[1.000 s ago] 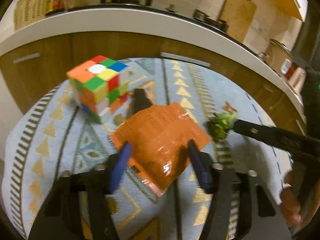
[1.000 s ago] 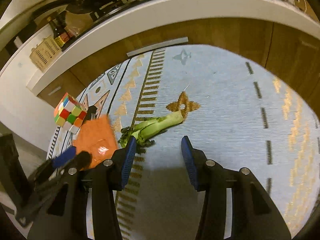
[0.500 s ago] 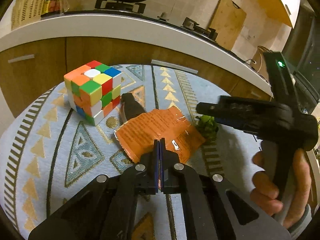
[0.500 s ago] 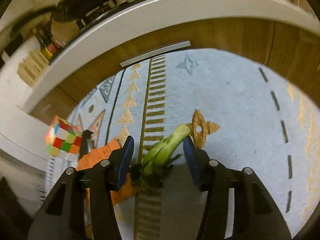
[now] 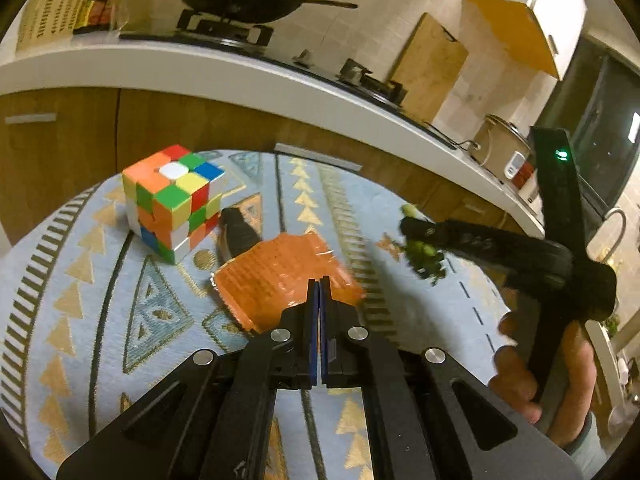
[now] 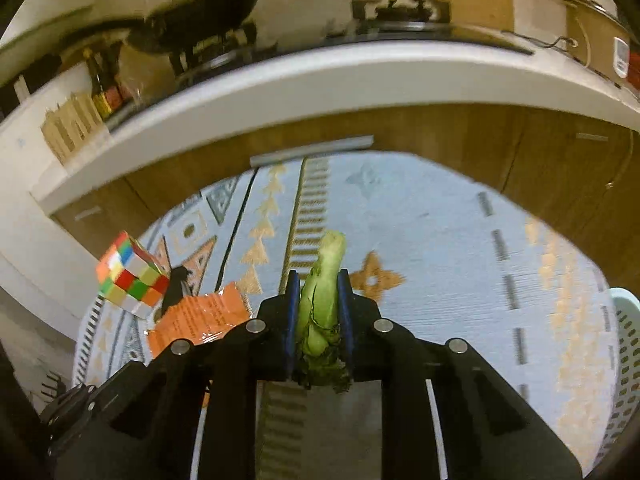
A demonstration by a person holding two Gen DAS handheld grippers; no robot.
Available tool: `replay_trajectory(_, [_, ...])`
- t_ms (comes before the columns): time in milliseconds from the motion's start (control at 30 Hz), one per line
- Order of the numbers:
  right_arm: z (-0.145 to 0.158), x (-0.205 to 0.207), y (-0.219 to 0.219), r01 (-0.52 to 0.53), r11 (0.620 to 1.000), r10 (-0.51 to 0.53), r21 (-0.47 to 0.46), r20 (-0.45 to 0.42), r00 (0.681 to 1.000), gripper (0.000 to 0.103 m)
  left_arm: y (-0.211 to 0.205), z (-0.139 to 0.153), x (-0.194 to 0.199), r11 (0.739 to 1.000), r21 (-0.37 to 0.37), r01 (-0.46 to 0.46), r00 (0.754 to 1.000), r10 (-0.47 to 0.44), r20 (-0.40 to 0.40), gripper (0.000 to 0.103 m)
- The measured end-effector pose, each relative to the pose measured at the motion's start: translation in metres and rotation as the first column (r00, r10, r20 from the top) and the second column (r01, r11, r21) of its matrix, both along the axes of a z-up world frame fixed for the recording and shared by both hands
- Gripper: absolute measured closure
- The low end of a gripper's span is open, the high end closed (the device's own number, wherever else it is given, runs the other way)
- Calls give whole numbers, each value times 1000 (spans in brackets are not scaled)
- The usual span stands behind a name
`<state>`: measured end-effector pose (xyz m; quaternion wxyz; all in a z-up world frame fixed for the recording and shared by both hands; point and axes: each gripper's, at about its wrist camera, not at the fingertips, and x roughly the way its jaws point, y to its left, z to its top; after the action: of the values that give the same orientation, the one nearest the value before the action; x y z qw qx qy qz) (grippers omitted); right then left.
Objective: Collect trash
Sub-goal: 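Grasp the green bok choy with the right tool while the left tool grasps the orange packet, then carry the bok choy and orange packet over the blue basket and open both tools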
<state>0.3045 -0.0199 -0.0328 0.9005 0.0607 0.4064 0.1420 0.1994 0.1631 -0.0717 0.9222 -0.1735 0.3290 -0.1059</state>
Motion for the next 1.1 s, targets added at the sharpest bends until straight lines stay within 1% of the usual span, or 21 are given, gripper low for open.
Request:
replay_trajectory(33, [3,-2,-5,2,1000,-2,8,7,1000,87,-2,0,1,1000,6,13,1000,-13,-13,103])
replay_trajectory(67, [8,-6,-12,2,1000,-2,24,11,1000,87,-3,0,3,1000,13,20,999,-19,-29,99])
replay_trajectory(100, [11,-10,-19,4,999,-4,36,13,1000,87,-4,-1,5,1000,24,10,999,-9,-46,88])
replay_trajectory(133, [13,-13,-24,7,999,-7,44,14,1000,87,-5,-4,10,999,42,-7,997,10,-82,51])
replay_trajectory(167, [14,-16,-29,10,998,-11,54,14,1000,87,-5,-6,15,998,54,-17,994,23,-109,27])
replay_trajectory(200, [15,-20,-36,13,998,-14,68,15,1000,87,-7,-7,19,997,66,-27,991,35,-127,27])
replay_trajectory(300, [17,-28,-48,16,996,-18,84,17,1000,87,-12,-10,33,995,92,-29,983,45,-178,27])
replay_trajectory(400, [16,-31,-56,11,995,-12,98,11,1000,87,-23,-17,52,989,144,-21,967,57,-249,27])
replay_trajectory(467, [16,-33,-60,5,996,-6,92,17,1000,87,-38,-19,61,963,266,-34,960,106,-261,29])
replay_trajectory(500, [16,-35,-62,0,996,-2,86,23,1000,87,-42,-19,63,953,301,-35,957,118,-264,32])
replay_trajectory(533, [16,-36,-63,-2,996,0,85,25,1000,87,-48,-20,65,934,354,-37,955,137,-262,38])
replay_trajectory(567, [17,-37,-65,-5,996,3,87,26,1000,87,-51,-20,64,923,383,-33,956,140,-256,48])
replay_trajectory(600, [17,-38,-67,-9,996,7,93,26,1000,87,-53,-19,64,918,395,-30,958,139,-251,54])
replay_trajectory(633, [17,-39,-69,-12,995,10,95,28,1000,87,-54,-18,62,916,399,-30,959,139,-246,70])
replay_trajectory(667, [18,-41,-71,-15,995,12,97,32,999,87,-53,-16,60,917,397,-29,960,137,-246,81])
replay_trajectory(700, [19,-42,-73,-18,995,14,97,37,999,87,-51,-15,58,920,391,-29,961,134,-244,83])
replay_trajectory(767, [21,-46,-77,-19,995,14,97,50,999,87,-47,-9,50,936,352,-27,968,112,-224,89])
replay_trajectory(833, [25,-52,-83,-18,995,12,99,67,998,87,-44,-2,38,944,330,-26,976,96,-197,91])
replay_trajectory(900, [30,-58,-91,-13,995,5,98,87,996,87,-41,10,23,963,269,-15,985,60,-160,92])
replay_trajectory(967, [35,-63,-101,-4,995,-7,102,106,994,87,-44,22,14,973,230,2,993,26,-119,92])
replay_trajectory(1100, [44,-72,-123,18,993,-33,120,129,991,87,-61,50,-2,981,185,54,998,-46,-47,92])
